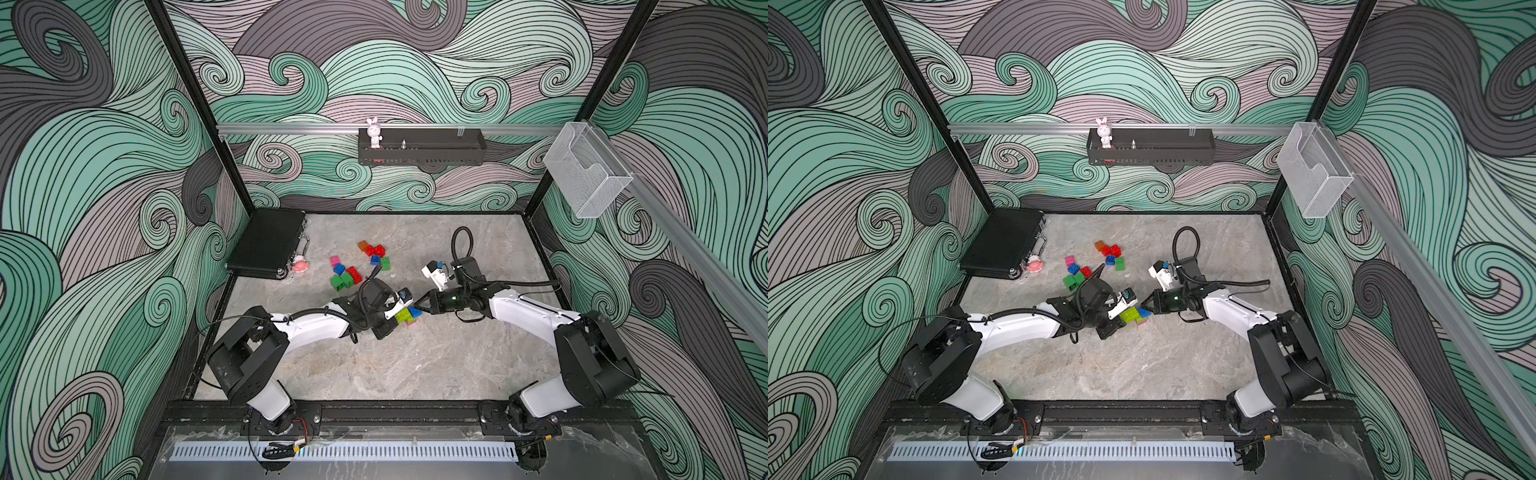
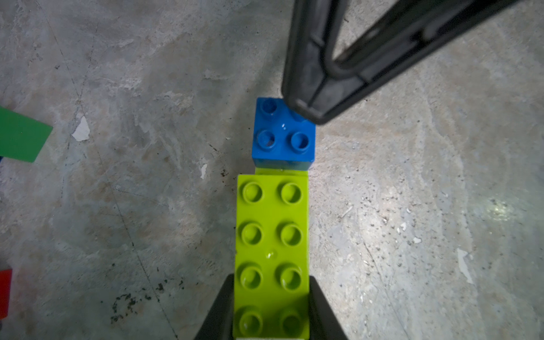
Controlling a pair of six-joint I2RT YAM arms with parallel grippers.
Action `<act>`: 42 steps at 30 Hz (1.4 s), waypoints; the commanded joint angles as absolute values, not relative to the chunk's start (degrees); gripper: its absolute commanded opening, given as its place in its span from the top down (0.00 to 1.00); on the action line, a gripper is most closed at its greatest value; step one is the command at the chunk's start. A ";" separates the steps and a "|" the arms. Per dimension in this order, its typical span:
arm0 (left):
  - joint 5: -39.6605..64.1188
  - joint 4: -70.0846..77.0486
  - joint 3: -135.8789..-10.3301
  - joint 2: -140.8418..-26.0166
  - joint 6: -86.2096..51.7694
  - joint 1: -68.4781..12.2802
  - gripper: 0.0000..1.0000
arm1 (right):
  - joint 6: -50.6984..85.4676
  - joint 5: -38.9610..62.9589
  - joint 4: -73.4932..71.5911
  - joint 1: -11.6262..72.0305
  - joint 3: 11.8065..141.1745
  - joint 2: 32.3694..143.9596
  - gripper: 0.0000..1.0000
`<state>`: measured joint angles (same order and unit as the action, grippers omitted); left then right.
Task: Assemble the number 4 with lego
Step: Assemble the lego brick with the lego brick.
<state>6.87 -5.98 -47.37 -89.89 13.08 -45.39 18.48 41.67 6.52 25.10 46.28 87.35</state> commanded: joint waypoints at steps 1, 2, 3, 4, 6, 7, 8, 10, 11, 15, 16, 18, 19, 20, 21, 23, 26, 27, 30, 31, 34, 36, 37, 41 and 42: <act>9.24 -4.84 -48.91 -90.59 13.49 -45.16 1.00 | 18.78 43.16 5.65 25.04 47.56 87.98 1.00; 9.75 -5.07 -49.12 -90.89 13.62 -45.12 1.00 | 19.02 43.23 5.42 25.04 47.50 88.05 1.00; 10.41 -5.31 -49.42 -91.12 13.83 -45.15 1.00 | 19.32 43.05 5.26 25.10 47.46 88.13 1.00; 10.86 -5.50 -49.61 -91.38 13.97 -45.18 1.00 | 19.33 43.02 5.11 25.12 47.37 88.21 1.00; 11.10 -5.79 -49.83 -91.83 13.97 -45.17 1.00 | 19.29 43.33 5.00 25.18 47.28 88.36 1.00; 11.08 -5.73 -49.83 -91.85 14.06 -45.16 1.00 | 19.34 43.40 4.93 25.20 47.26 88.37 1.00; 11.10 -5.80 -49.83 -92.06 14.06 -45.18 1.00 | 19.29 43.29 5.01 25.22 47.28 88.42 1.00; 10.94 -5.80 -49.83 -92.21 14.15 -45.15 1.00 | 19.32 43.39 5.10 25.31 47.36 88.61 1.00; 10.74 -5.73 -49.83 -92.30 14.15 -45.17 1.00 | 19.32 43.50 5.14 25.35 47.36 88.77 1.00; 10.24 -5.89 -50.04 -92.75 13.98 -45.17 1.00 | 19.25 45.00 5.12 25.67 47.55 89.94 1.00; 10.07 -5.89 -50.01 -92.84 13.93 -45.16 1.00 | 19.25 45.29 5.17 25.75 47.64 90.25 1.00; 9.76 -5.89 -50.08 -92.97 13.80 -45.16 1.00 | 19.25 46.24 5.26 26.01 47.89 91.00 1.00; 9.52 -5.89 -50.00 -93.07 13.72 -45.17 1.00 | 19.25 46.71 5.27 26.01 47.92 91.41 1.00; 9.20 -5.72 -50.03 -93.04 13.51 -45.18 1.00 | 19.25 46.91 5.48 26.10 48.08 91.70 1.00; 8.90 -5.55 -49.93 -93.03 13.27 -45.17 1.00 | 19.11 46.99 5.67 26.16 48.25 91.92 1.00; 8.58 -5.36 -49.92 -93.03 13.17 -45.17 1.00 | 18.90 46.71 5.97 26.36 48.39 92.09 1.00; 8.22 -5.30 -49.83 -92.92 13.08 -45.17 1.00 | 18.72 46.45 6.24 26.37 48.60 92.11 1.00; 8.14 -5.36 -49.83 -92.90 13.13 -45.15 1.00 | 18.72 46.26 6.35 26.49 48.60 92.03 1.00; 8.17 -5.27 -49.92 -92.97 12.93 -45.17 1.00 | 18.55 45.88 6.72 26.46 48.69 92.28 1.00; 8.34 -5.32 -49.95 -93.07 12.95 -45.09 1.00 | 18.46 45.67 6.94 26.56 48.77 92.39 1.00; 8.51 -5.49 -50.12 -93.51 12.92 -45.13 1.00 | 18.41 44.58 7.53 26.54 48.91 93.05 1.00; 8.46 -5.63 -50.19 -93.67 12.92 -45.15 1.00 | 18.37 44.07 7.86 26.63 48.96 93.52 1.00; 8.70 -5.71 -50.27 -93.82 12.92 -45.17 1.00 | 18.29 43.82 7.98 26.63 48.95 93.79 1.00; 8.94 -5.80 -50.37 -94.20 13.01 -45.15 1.00 | 17.87 43.33 8.91 26.62 49.11 95.25 1.00; 8.96 -5.89 -50.36 -94.30 13.01 -45.14 1.00 | 17.61 43.13 9.29 26.71 49.22 95.63 1.00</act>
